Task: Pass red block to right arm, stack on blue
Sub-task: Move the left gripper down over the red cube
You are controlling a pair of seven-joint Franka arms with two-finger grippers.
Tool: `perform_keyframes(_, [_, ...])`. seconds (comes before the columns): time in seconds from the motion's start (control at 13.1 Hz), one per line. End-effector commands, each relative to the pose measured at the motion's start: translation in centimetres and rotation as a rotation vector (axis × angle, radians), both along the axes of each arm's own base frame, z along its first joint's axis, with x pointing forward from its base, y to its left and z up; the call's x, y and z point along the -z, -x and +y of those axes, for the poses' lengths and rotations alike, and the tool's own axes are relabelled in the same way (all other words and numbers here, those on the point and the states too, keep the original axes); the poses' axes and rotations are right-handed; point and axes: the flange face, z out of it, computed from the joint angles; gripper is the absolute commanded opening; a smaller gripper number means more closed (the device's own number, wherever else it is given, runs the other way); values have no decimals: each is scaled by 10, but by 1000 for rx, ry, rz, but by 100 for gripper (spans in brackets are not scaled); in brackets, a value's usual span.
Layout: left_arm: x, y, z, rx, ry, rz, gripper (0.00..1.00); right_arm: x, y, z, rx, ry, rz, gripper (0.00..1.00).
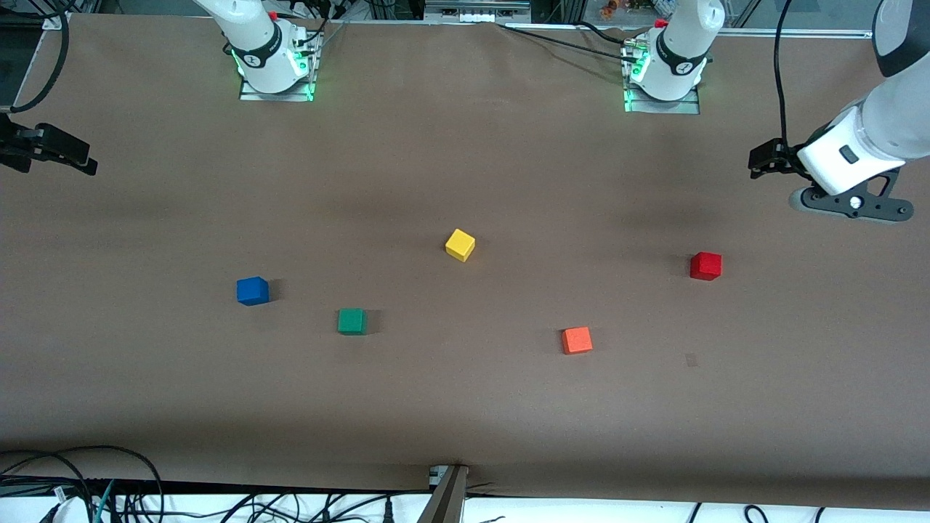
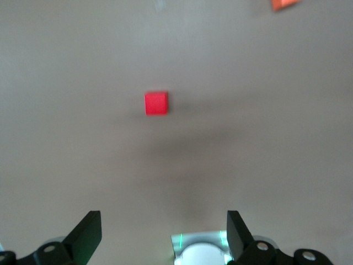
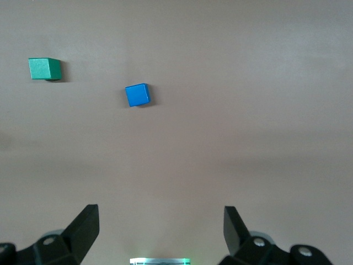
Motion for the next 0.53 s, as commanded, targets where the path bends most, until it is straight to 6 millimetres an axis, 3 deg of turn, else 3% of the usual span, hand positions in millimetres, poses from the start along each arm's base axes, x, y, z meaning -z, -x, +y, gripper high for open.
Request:
perform_keyframes(0.0, [31,-8,0,12,2,76,100,-3,1,-3,-4,4,-9,100])
perform_keyframes(0.46, [92,-40,5,17,-15,10,100,-3,0,-5,2,5,-12,100])
